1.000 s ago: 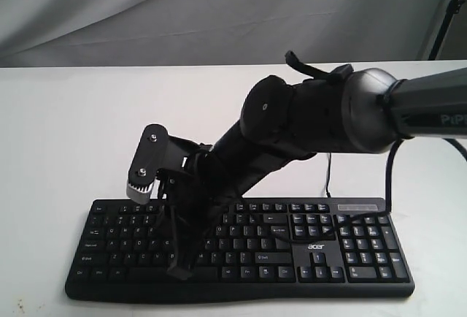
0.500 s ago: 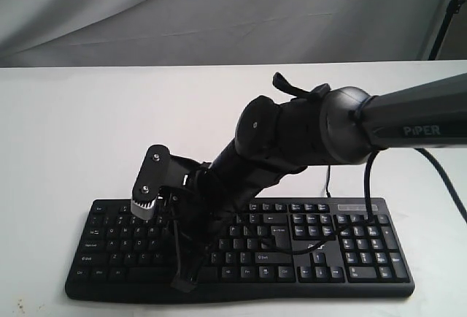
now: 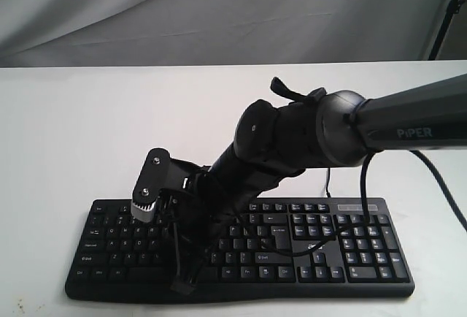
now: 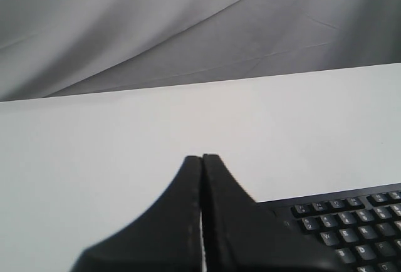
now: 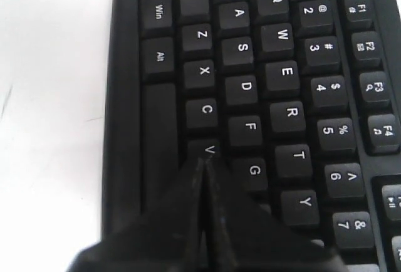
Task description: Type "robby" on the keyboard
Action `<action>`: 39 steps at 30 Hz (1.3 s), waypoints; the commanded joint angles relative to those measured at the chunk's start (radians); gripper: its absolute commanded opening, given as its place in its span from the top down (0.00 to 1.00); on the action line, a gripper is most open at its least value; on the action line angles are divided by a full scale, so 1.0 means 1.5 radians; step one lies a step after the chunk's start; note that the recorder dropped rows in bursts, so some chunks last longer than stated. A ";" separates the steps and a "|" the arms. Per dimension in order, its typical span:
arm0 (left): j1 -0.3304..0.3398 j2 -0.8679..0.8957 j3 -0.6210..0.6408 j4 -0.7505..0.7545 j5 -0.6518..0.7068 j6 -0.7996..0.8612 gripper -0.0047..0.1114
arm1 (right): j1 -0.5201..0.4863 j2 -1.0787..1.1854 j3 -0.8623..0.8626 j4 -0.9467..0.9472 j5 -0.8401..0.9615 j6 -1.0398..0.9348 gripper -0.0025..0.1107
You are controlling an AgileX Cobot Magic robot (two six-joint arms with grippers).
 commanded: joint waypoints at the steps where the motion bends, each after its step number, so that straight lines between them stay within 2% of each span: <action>1: -0.004 -0.002 0.003 0.003 -0.004 -0.002 0.96 | 0.001 0.005 -0.003 0.005 0.000 -0.005 0.98; 15: -0.004 -0.002 0.003 0.003 -0.004 -0.002 0.96 | 0.001 0.013 -0.003 0.017 -0.003 -0.013 0.98; 26: -0.004 -0.002 0.003 0.003 -0.004 -0.002 0.96 | -0.007 -0.054 -0.006 -0.014 -0.037 -0.003 0.98; 33: -0.004 -0.002 0.003 0.003 -0.004 -0.002 0.96 | -0.046 -0.030 -0.062 -0.049 0.031 0.050 0.98; 39: -0.004 -0.002 0.003 0.003 -0.004 -0.002 0.96 | -0.055 -0.007 -0.063 -0.046 0.043 0.037 0.98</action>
